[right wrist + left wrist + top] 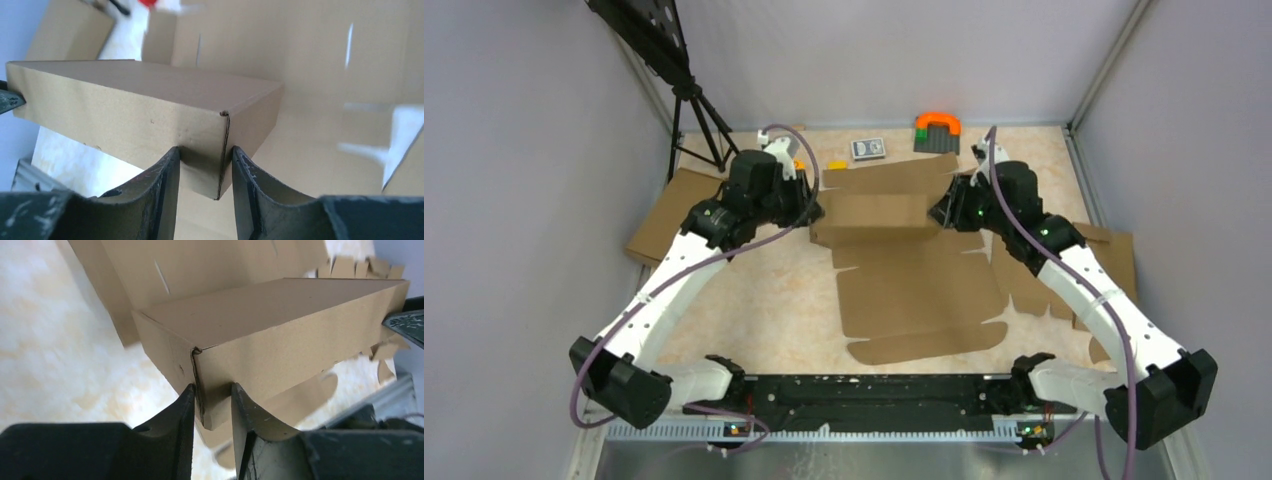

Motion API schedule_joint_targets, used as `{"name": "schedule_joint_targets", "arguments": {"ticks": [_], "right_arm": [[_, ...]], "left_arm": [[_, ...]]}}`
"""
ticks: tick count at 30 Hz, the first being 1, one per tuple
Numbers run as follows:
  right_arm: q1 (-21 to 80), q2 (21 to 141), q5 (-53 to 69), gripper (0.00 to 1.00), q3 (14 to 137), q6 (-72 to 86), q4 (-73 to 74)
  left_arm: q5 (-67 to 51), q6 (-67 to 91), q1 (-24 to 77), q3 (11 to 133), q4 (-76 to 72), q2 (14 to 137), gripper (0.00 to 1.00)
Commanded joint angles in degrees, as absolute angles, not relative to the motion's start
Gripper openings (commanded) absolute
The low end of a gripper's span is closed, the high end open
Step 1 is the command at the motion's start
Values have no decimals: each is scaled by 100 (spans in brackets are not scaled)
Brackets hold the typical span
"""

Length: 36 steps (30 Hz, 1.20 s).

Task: Fold the paper box
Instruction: Adjust the paper box at the center of the board, then pick up the paper box from the center of the board.

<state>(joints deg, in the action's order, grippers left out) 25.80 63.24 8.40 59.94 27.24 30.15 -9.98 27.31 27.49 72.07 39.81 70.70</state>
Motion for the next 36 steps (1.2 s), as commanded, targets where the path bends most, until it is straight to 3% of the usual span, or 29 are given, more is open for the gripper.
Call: {"name": "schedule_joint_targets", "arguments": {"ticks": [1,5,7,9,10,11,12,13,18,26,30,36], "right_arm": [[2769,6324,1167,33,6406,2161,621],[2769,5925,1088,50,4813,2128,-521],[2773,5747,1078,57,4180,2223,33],[2769,5372,1012,58,3500,2439,329],[2769,5097,919,65,3170,2578,362],[2769,4784,797,82,2871,2689,441],[2769,4511,704,90,2669,2770,520],[2769,4207,616,92,2562,2804,619],[2769,4237,77,94,3012,2839,1348],[2501,6409,778,93,4229,3115,1893],[2259,6451,1186,94,3989,3454,1419],[1937,6476,1730,92,3394,3655,839]], "left_arm": [[-1321,2184,2930,7050,1464,6728,29],[-1156,2233,3001,5025,-209,5885,49],[-1092,2426,3020,4585,512,5744,67],[-1245,2539,3032,4357,1389,5604,78],[-1231,2679,3037,4248,1724,5509,82],[-1227,2791,3040,4142,1980,5373,87],[-1255,2843,3040,4053,2122,5232,93],[-1250,2884,3036,3993,2259,5088,97],[-830,3298,3021,4068,2362,4787,99],[-1014,3513,2752,4588,1805,6395,99],[-1498,3852,2296,4399,1322,7000,99],[-3133,4197,1722,3826,358,7660,99]]}}
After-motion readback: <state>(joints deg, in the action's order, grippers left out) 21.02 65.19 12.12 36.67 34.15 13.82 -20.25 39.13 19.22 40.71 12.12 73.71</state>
